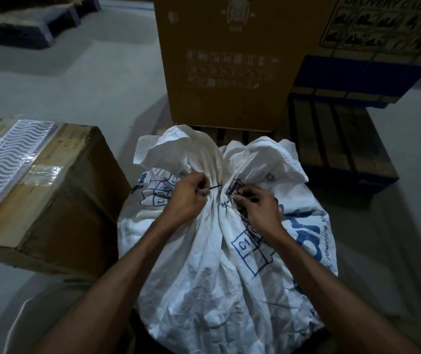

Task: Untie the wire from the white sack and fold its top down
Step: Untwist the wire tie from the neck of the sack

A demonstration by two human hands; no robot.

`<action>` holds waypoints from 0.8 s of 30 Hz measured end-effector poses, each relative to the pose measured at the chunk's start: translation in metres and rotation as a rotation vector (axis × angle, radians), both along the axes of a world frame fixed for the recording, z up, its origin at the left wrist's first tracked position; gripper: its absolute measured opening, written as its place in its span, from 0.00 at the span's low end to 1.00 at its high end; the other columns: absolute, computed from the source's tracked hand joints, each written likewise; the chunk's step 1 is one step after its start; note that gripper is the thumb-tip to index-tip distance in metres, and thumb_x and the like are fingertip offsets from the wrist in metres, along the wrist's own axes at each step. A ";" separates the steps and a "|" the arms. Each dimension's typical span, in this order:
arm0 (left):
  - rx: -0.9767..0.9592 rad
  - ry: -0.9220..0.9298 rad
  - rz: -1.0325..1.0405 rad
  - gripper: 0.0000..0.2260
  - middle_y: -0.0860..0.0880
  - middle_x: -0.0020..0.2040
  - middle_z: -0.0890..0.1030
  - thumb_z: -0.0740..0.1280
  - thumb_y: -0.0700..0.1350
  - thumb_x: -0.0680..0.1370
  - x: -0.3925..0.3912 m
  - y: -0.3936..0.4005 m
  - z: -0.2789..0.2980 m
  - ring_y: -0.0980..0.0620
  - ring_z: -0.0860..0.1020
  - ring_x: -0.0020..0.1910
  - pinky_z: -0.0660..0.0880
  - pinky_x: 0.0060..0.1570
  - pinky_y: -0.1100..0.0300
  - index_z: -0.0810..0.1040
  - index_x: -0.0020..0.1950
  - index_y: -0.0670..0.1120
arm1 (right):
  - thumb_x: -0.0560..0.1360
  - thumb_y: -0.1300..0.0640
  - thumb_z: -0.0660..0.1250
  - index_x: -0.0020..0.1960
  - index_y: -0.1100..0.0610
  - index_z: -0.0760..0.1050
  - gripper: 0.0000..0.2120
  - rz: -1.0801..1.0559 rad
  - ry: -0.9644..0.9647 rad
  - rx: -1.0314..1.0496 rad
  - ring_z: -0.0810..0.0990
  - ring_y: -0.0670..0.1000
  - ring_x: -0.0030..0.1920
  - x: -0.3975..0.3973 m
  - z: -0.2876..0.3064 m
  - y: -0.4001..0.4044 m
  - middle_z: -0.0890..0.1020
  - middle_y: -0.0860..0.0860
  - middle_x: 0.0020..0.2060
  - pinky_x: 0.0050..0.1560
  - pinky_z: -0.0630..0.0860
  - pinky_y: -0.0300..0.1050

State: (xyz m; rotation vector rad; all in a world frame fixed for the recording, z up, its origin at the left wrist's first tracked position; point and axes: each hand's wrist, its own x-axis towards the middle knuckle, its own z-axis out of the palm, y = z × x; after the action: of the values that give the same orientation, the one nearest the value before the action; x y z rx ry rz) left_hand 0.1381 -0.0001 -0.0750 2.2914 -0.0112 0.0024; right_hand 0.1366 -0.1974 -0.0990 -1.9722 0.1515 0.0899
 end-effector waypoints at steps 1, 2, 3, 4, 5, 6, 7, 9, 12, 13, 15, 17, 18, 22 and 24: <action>-0.058 -0.001 0.020 0.04 0.48 0.43 0.79 0.67 0.34 0.79 0.000 0.004 0.002 0.62 0.74 0.38 0.70 0.38 0.73 0.78 0.47 0.41 | 0.75 0.59 0.76 0.45 0.53 0.84 0.02 -0.025 0.009 0.060 0.85 0.49 0.40 0.000 0.000 -0.004 0.86 0.49 0.38 0.48 0.82 0.45; -0.087 -0.015 0.015 0.03 0.49 0.43 0.80 0.68 0.35 0.79 -0.001 0.009 0.003 0.63 0.76 0.38 0.71 0.39 0.74 0.78 0.48 0.43 | 0.76 0.59 0.76 0.46 0.54 0.84 0.02 -0.040 0.016 0.110 0.85 0.51 0.41 0.000 0.000 -0.007 0.87 0.51 0.39 0.49 0.83 0.50; -0.087 -0.049 -0.016 0.03 0.50 0.43 0.80 0.69 0.37 0.79 -0.002 0.013 0.003 0.62 0.77 0.39 0.72 0.40 0.72 0.78 0.48 0.44 | 0.76 0.60 0.75 0.48 0.55 0.84 0.02 -0.053 0.024 0.125 0.86 0.52 0.42 -0.001 0.000 -0.008 0.87 0.51 0.40 0.51 0.84 0.54; -0.031 -0.098 -0.070 0.03 0.51 0.44 0.79 0.70 0.38 0.79 -0.004 0.017 0.001 0.61 0.77 0.40 0.74 0.42 0.68 0.78 0.49 0.46 | 0.76 0.60 0.75 0.49 0.55 0.85 0.03 -0.069 0.033 0.137 0.86 0.53 0.43 -0.001 -0.001 -0.008 0.87 0.51 0.41 0.54 0.84 0.56; 0.036 -0.136 -0.134 0.04 0.53 0.45 0.78 0.71 0.40 0.79 -0.006 0.019 -0.001 0.61 0.77 0.42 0.74 0.43 0.68 0.78 0.50 0.48 | 0.77 0.59 0.75 0.50 0.54 0.85 0.03 -0.083 0.039 0.129 0.86 0.53 0.44 -0.002 -0.002 -0.008 0.88 0.50 0.42 0.55 0.83 0.57; 0.098 -0.154 -0.183 0.05 0.55 0.47 0.77 0.72 0.43 0.78 -0.007 0.021 -0.004 0.62 0.76 0.44 0.72 0.43 0.71 0.78 0.51 0.49 | 0.77 0.59 0.75 0.50 0.53 0.85 0.03 -0.089 0.038 0.120 0.86 0.53 0.45 -0.002 -0.004 -0.007 0.88 0.49 0.42 0.56 0.83 0.57; 0.125 -0.155 -0.208 0.06 0.56 0.49 0.76 0.73 0.45 0.78 -0.009 0.021 -0.005 0.63 0.75 0.45 0.70 0.44 0.73 0.78 0.53 0.49 | 0.77 0.59 0.75 0.49 0.53 0.85 0.03 -0.093 0.034 0.102 0.86 0.52 0.45 -0.002 -0.004 -0.006 0.88 0.48 0.41 0.56 0.83 0.57; 0.144 -0.184 -0.225 0.06 0.55 0.50 0.76 0.73 0.47 0.78 -0.010 0.022 -0.008 0.61 0.76 0.46 0.73 0.45 0.70 0.79 0.52 0.49 | 0.77 0.59 0.75 0.48 0.51 0.84 0.03 -0.106 0.024 0.091 0.86 0.50 0.45 -0.002 -0.002 -0.002 0.87 0.46 0.41 0.55 0.83 0.55; 0.058 -0.219 -0.152 0.01 0.53 0.42 0.81 0.72 0.42 0.79 -0.011 0.019 -0.004 0.56 0.79 0.40 0.78 0.43 0.59 0.82 0.47 0.48 | 0.76 0.56 0.75 0.48 0.50 0.83 0.03 -0.106 0.005 0.050 0.86 0.47 0.44 -0.002 0.001 0.001 0.87 0.44 0.40 0.52 0.83 0.50; -0.025 -0.206 -0.082 0.04 0.53 0.40 0.82 0.72 0.40 0.79 -0.010 0.018 -0.002 0.56 0.80 0.38 0.79 0.41 0.60 0.82 0.46 0.47 | 0.77 0.56 0.75 0.48 0.49 0.83 0.03 -0.102 -0.004 0.034 0.85 0.45 0.44 -0.002 0.003 0.001 0.87 0.43 0.40 0.51 0.82 0.48; -0.150 -0.158 0.071 0.06 0.54 0.36 0.83 0.71 0.37 0.78 -0.008 0.016 0.002 0.61 0.80 0.34 0.77 0.38 0.68 0.83 0.43 0.47 | 0.78 0.56 0.74 0.50 0.50 0.82 0.03 -0.093 -0.028 -0.010 0.84 0.42 0.45 -0.002 0.007 0.001 0.86 0.42 0.40 0.48 0.80 0.42; -0.204 -0.123 0.167 0.06 0.55 0.37 0.84 0.72 0.38 0.78 -0.007 0.014 0.006 0.62 0.81 0.35 0.76 0.40 0.68 0.84 0.43 0.46 | 0.79 0.57 0.72 0.54 0.52 0.81 0.05 -0.081 -0.061 -0.061 0.82 0.40 0.46 -0.004 0.013 0.002 0.85 0.42 0.43 0.45 0.75 0.35; -0.225 -0.117 0.195 0.05 0.55 0.38 0.84 0.72 0.39 0.78 -0.006 0.013 0.007 0.61 0.82 0.37 0.78 0.41 0.66 0.84 0.43 0.46 | 0.79 0.57 0.71 0.56 0.52 0.80 0.06 -0.067 -0.090 -0.094 0.82 0.41 0.47 -0.006 0.016 0.003 0.85 0.43 0.45 0.44 0.74 0.32; -0.263 -0.122 0.246 0.06 0.55 0.41 0.85 0.72 0.39 0.77 -0.016 0.011 0.016 0.61 0.83 0.41 0.79 0.44 0.65 0.82 0.44 0.50 | 0.79 0.59 0.70 0.56 0.55 0.78 0.07 -0.025 -0.176 -0.217 0.81 0.48 0.48 -0.020 0.026 0.005 0.83 0.50 0.48 0.45 0.75 0.36; -0.264 -0.122 0.249 0.07 0.55 0.41 0.85 0.72 0.39 0.77 -0.023 0.012 0.021 0.62 0.82 0.41 0.78 0.43 0.66 0.82 0.43 0.51 | 0.78 0.63 0.68 0.57 0.55 0.78 0.09 0.007 -0.157 -0.228 0.80 0.47 0.47 -0.027 0.026 0.003 0.83 0.50 0.49 0.41 0.73 0.28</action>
State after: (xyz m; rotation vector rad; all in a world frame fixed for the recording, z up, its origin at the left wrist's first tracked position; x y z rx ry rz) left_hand 0.1149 0.0116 -0.0540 2.0123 0.2004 0.2579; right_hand 0.1097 -0.1941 -0.0735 -2.1978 0.0542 -0.0811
